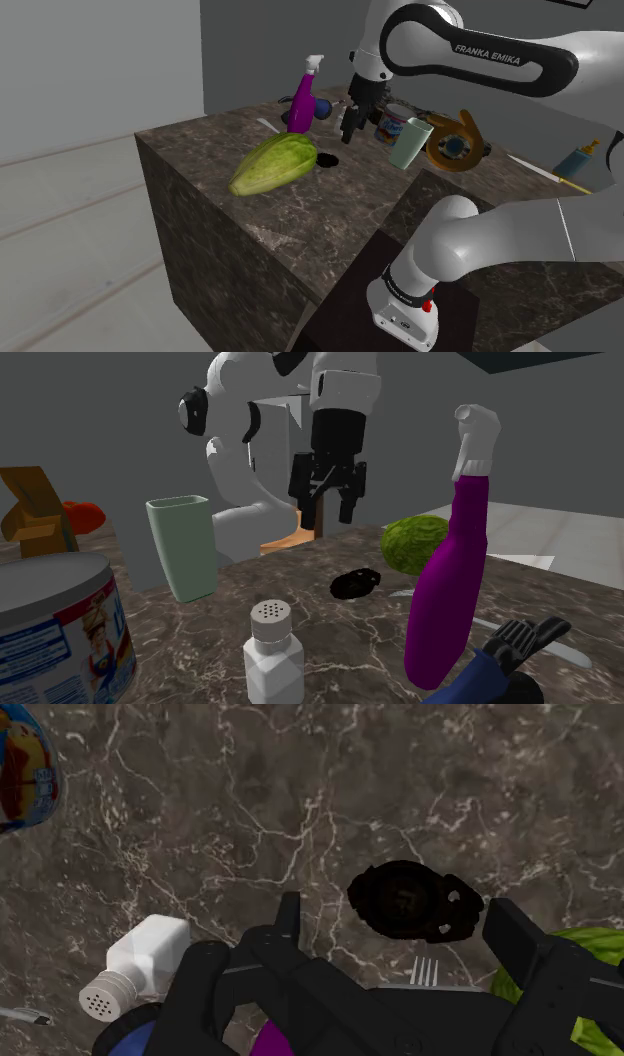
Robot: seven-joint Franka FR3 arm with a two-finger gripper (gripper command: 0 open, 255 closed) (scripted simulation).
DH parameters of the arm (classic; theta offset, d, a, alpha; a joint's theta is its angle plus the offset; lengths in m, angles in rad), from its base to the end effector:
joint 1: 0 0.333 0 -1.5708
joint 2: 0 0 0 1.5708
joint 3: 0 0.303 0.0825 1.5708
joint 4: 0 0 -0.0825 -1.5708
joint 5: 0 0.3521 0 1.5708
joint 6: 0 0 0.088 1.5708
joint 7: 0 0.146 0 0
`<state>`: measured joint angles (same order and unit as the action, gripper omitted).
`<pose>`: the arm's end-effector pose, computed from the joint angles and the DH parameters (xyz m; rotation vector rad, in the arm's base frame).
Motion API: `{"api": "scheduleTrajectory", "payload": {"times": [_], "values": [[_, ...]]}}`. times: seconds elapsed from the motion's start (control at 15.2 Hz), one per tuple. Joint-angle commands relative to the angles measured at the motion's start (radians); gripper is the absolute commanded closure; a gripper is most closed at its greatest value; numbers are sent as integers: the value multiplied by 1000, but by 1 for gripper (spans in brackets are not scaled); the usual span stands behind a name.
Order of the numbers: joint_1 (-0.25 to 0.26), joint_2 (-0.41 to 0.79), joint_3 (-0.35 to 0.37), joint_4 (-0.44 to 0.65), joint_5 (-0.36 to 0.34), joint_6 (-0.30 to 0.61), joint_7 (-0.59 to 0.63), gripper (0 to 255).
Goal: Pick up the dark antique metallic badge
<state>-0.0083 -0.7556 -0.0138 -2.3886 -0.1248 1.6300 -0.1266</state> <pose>0.2961 -0.0247 0.5252 3.0219 0.1752 -0.0172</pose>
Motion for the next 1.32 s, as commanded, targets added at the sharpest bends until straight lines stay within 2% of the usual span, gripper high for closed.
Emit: {"api": "scheduleTrajectory", "payload": {"times": [0.0,0.26,0.33,0.92,0.99,1.25], "values": [[0,0,0,0,0,0,0,0],[214,80,-178,-45,-77,103,-644,0],[252,93,-206,-52,-88,118,-755,0],[248,102,-221,-147,-102,222,-745,0],[248,102,-221,-147,-102,222,-746,255],[248,103,-222,-148,-102,223,-746,255]]}}
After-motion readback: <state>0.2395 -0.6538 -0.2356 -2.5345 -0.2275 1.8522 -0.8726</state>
